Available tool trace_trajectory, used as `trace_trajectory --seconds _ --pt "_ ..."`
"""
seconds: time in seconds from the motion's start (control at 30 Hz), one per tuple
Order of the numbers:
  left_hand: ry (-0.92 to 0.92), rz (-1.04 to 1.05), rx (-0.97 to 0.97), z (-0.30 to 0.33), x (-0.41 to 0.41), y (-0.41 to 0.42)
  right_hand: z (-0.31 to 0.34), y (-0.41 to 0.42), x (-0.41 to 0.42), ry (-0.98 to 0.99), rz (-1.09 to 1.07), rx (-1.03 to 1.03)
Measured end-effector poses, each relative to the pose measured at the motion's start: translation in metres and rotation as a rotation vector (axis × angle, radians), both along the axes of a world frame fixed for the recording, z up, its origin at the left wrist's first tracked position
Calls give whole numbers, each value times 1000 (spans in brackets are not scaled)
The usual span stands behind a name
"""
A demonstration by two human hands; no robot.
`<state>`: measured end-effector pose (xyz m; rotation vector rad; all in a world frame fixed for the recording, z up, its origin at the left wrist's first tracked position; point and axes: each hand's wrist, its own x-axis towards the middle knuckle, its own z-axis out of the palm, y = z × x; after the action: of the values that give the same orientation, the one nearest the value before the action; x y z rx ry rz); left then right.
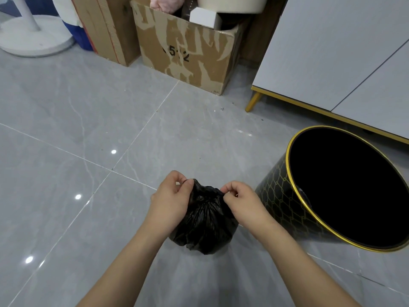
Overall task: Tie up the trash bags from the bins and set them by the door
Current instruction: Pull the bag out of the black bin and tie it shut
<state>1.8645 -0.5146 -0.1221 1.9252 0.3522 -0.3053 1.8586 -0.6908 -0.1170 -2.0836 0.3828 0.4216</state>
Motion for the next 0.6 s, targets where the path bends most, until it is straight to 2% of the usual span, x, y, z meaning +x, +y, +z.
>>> trace_trajectory --seconds 0.13,0.3,0.43,0.6 --pt "47 -47 -2 0 2 1 -1 -2 -1 -68 15 -47" --pt "-25 -274 466 8 2 -6 -2 0 -3 -151 -4 -18" --pt "1 -241 511 1 6 -4 -3 1 -3 -251 -14 -72" --pt "81 -121 753 -9 17 26 -13 -10 -5 -246 -72 -213"
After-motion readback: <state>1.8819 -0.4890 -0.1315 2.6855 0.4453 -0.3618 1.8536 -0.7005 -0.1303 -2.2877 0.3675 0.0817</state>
